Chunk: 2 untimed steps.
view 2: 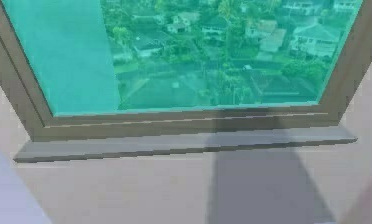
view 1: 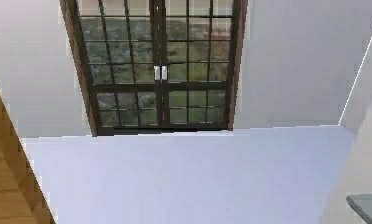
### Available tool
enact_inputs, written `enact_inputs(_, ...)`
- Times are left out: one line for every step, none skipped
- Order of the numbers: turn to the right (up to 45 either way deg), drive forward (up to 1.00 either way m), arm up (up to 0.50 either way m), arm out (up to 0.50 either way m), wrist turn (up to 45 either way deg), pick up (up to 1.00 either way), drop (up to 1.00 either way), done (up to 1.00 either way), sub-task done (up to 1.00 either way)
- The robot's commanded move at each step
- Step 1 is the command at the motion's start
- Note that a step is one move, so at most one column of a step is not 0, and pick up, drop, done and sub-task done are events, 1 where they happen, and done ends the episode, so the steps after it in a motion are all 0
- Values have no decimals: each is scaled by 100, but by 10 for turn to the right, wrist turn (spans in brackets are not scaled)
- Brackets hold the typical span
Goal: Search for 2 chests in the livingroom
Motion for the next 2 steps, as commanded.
enact_inputs(0, 75, 0, 0, 0, 0, 0, 0, 0)
enact_inputs(450, 0, 0, 0, 0, 0, 0, 0, 0)
